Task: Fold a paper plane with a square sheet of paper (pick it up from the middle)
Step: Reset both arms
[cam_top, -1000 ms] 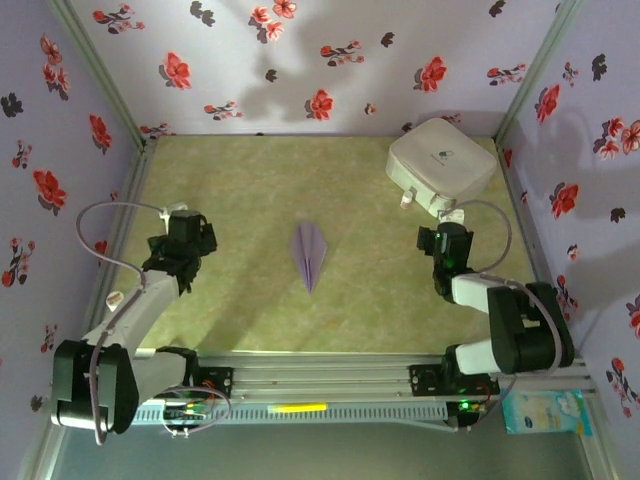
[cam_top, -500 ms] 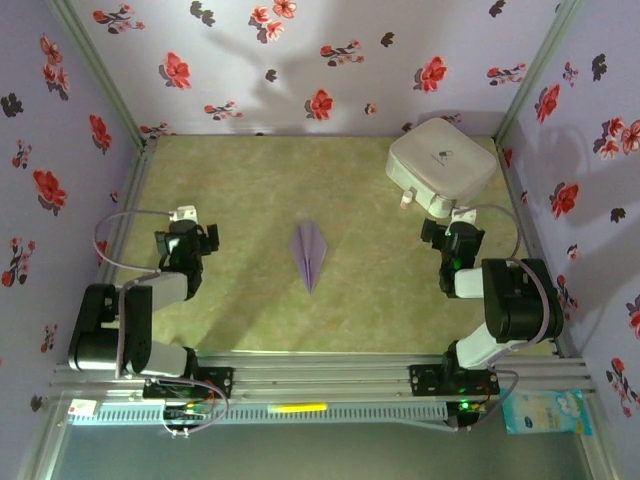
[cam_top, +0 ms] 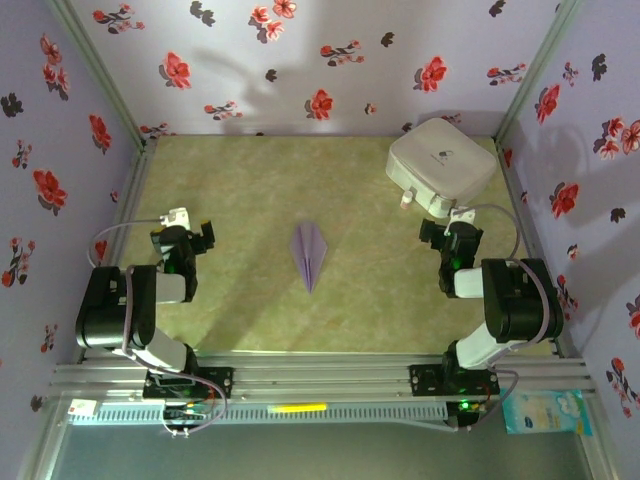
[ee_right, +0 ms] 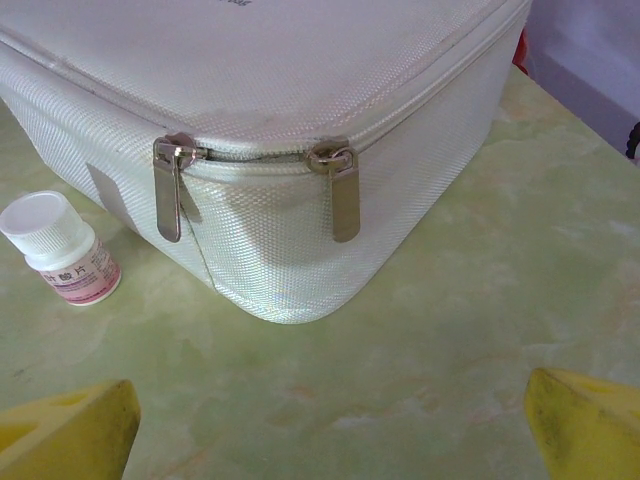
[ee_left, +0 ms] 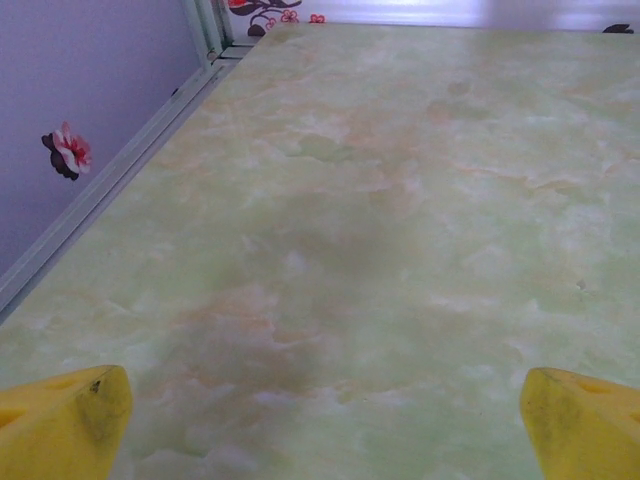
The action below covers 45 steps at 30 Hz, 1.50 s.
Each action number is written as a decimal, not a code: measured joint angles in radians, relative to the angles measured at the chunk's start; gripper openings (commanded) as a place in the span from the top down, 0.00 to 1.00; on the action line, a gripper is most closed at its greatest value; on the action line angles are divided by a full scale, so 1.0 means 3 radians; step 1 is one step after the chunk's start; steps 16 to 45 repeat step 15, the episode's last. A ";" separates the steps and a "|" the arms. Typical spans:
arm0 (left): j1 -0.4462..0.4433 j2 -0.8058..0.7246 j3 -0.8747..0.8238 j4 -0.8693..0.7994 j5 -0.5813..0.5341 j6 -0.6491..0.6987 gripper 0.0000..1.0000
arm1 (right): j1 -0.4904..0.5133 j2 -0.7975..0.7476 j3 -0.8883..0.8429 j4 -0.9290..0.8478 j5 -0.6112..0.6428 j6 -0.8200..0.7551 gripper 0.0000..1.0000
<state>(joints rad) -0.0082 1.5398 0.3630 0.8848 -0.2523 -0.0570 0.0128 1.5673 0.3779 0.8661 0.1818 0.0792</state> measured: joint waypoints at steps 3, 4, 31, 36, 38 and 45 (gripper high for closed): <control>0.0000 0.0000 0.0000 0.0017 0.0009 0.0000 0.00 | 0.0000 0.0000 0.0000 0.0000 0.0000 0.0000 0.01; 0.0000 0.0000 0.0000 0.0022 0.0009 0.0000 0.00 | 0.0000 0.0000 0.0000 0.0000 0.0000 0.0000 0.01; 0.0000 0.0000 0.0000 0.0067 0.0009 0.0000 0.00 | 0.0000 0.0000 0.0000 0.0000 -0.0011 0.0000 0.01; 0.0000 0.0000 0.0000 0.0067 0.0009 0.0000 0.00 | 0.0000 0.0000 0.0000 0.0000 -0.0011 0.0000 0.01; 0.0000 0.0000 0.0000 0.0067 0.0009 0.0000 0.00 | 0.0000 0.0000 0.0000 0.0000 -0.0011 0.0000 0.01; 0.0000 0.0000 0.0000 0.0067 0.0009 0.0000 0.00 | 0.0000 0.0000 0.0000 0.0000 -0.0011 0.0000 0.01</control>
